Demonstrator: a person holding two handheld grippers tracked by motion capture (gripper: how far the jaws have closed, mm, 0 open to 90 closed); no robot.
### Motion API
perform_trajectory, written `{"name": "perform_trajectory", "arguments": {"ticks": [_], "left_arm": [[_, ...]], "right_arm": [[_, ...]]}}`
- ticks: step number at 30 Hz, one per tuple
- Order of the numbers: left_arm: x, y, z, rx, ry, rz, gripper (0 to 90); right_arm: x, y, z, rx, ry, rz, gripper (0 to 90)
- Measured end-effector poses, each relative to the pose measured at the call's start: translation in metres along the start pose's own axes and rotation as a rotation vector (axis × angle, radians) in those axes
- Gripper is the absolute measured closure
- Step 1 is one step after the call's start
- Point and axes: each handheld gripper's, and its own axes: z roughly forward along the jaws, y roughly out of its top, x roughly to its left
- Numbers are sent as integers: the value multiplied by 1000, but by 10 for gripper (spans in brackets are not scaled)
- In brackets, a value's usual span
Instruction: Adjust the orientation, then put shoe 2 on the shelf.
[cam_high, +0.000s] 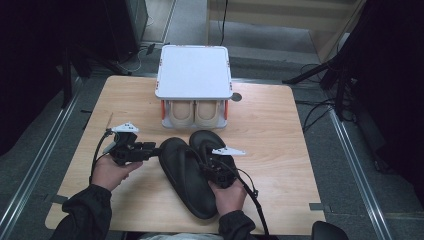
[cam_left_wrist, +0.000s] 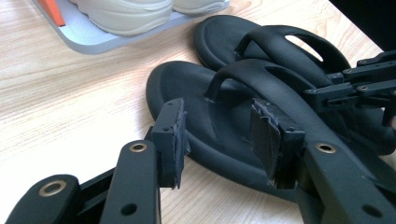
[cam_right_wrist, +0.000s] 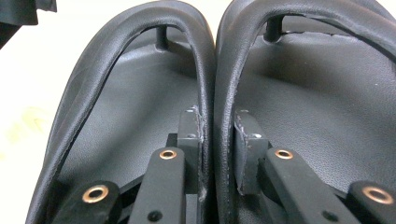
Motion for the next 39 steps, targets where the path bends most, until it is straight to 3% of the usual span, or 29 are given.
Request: {"name": "perform_trajectory", "arguments": {"ticks": [7, 10, 22, 28, 39], "left_arm": [[6, 0, -2, 2, 13, -23, 519], [8, 1, -4, 5, 27, -15, 507], [26, -1, -14, -11, 71, -66, 481], [36, -4, -18, 1, 80, -85, 465], [40, -6, -20, 4, 90, -100, 462]], "right_arm": [[-6, 9, -11, 33, 67, -86, 769], [-9, 13, -16, 56, 83, -136, 769], [-20, 32, -25, 98, 201, -242, 768], [-25, 46, -28, 119, 308, -304, 769], [-30, 81, -39, 150, 385, -371, 767]]}}
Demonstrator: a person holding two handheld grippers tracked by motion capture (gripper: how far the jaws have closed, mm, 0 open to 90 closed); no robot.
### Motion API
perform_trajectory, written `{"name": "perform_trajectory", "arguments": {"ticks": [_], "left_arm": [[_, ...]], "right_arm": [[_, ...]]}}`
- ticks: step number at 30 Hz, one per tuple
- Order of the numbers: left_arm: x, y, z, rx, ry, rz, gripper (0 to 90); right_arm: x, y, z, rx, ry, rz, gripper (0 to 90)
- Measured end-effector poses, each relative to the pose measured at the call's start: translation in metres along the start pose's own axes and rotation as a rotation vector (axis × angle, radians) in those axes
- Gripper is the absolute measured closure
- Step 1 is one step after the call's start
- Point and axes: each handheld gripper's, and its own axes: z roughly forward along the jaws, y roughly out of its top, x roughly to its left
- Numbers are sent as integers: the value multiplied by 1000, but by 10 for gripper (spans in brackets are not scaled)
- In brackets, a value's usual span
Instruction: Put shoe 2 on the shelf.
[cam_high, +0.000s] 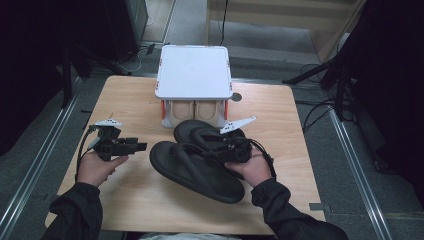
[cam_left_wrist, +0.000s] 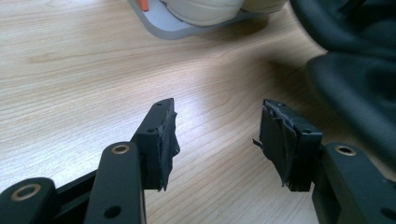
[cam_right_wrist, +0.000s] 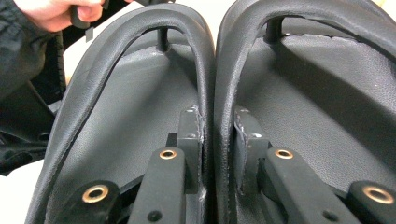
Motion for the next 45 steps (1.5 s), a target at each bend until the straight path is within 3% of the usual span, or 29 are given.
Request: {"name": "perform_trajectory", "arguments": {"ticks": [16, 25, 31, 33, 37, 45], "left_arm": [[6, -3, -5, -9, 7, -23, 458], [6, -3, -6, -10, 12, -24, 459], [6, -3, -6, -10, 10, -24, 459], [6, -3, -5, -11, 11, -25, 459], [7, -3, -5, -10, 9, -23, 459], [7, -3, -4, -8, 9, -23, 459]], "right_arm": [[8, 51, -24, 44, 53, -101, 767], [19, 84, -45, 12, 76, -93, 767], [20, 107, -53, 4, 18, -72, 766], [17, 113, -54, 0, -12, -39, 766], [3, 125, -56, -21, -49, 17, 766], [-22, 150, -52, -43, -154, 63, 766]]}}
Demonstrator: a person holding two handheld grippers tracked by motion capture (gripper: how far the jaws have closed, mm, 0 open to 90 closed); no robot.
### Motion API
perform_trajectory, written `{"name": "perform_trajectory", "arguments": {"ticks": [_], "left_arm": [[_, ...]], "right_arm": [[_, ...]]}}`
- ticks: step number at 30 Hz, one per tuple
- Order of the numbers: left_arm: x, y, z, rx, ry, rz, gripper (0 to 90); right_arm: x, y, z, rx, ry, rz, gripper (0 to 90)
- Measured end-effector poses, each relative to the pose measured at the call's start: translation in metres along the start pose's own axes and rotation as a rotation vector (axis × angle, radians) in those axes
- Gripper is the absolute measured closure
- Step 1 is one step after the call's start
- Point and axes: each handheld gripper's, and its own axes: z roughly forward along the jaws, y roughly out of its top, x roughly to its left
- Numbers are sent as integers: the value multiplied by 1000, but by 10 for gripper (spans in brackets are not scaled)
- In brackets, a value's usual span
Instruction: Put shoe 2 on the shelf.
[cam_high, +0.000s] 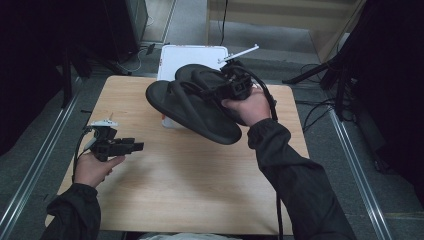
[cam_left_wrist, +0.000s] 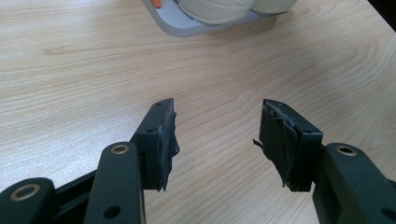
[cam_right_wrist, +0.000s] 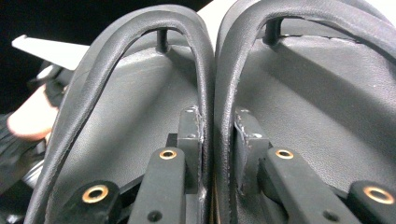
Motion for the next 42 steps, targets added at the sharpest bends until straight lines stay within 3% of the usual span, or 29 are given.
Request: {"name": "perform_trajectory", "arguments": {"ticks": [9, 19, 25, 31, 37, 42], "left_arm": [[0, 0, 1, 6, -9, 0, 459], [-2, 0, 2, -1, -8, 5, 460], [-2, 0, 3, 3, -17, 5, 462], [-3, 1, 3, 12, -28, 16, 463], [-4, 1, 4, 11, -36, 20, 463], [-5, 2, 5, 10, -45, 22, 464]], "right_arm": [[-16, 24, 16, -18, -100, 37, 766], [-32, 43, 43, -72, -236, 164, 765], [-36, 55, 60, -92, -339, 225, 765], [-40, 61, 78, -113, -402, 323, 764], [-41, 69, 93, -145, -453, 376, 763], [-39, 78, 103, -168, -530, 405, 761]]}}
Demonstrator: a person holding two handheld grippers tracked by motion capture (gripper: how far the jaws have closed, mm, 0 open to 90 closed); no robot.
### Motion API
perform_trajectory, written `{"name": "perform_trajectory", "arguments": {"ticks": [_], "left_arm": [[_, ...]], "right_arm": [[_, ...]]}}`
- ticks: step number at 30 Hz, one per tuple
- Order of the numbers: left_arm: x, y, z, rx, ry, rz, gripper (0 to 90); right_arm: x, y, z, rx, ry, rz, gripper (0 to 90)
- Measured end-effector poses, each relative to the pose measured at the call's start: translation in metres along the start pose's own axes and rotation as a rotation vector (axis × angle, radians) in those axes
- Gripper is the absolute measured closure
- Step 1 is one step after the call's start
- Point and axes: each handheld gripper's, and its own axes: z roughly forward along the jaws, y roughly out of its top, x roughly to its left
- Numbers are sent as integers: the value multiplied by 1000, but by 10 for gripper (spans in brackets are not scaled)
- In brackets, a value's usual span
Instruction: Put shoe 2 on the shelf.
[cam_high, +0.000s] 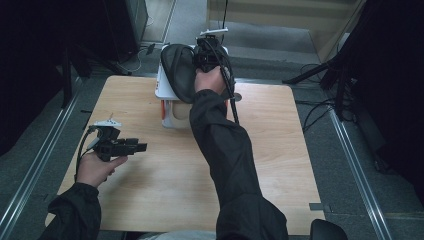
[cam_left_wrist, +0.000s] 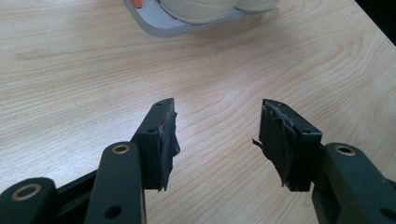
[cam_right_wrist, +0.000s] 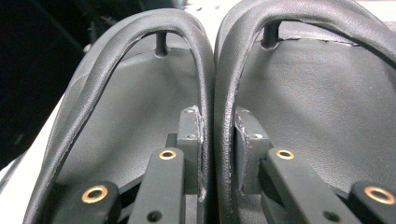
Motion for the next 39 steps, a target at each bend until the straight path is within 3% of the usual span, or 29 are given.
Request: {"name": "perform_trajectory", "arguments": {"ticks": [4, 10, 17, 33, 39], "left_arm": [[-1, 1, 1, 4, -5, 7, 465], [-2, 2, 2, 5, -11, 10, 466], [-2, 2, 2, 6, -12, 14, 466], [-2, 2, 3, 15, -15, 12, 465], [-2, 2, 3, 13, -12, 13, 464]], "right_arm": [[6, 3, 5, -14, -36, 39, 761], [10, 4, 10, -33, -50, 119, 757], [16, 1, 15, -57, -54, 147, 742], [11, 5, 13, -78, -76, 134, 761], [10, 5, 12, -67, -48, 128, 690]]}}
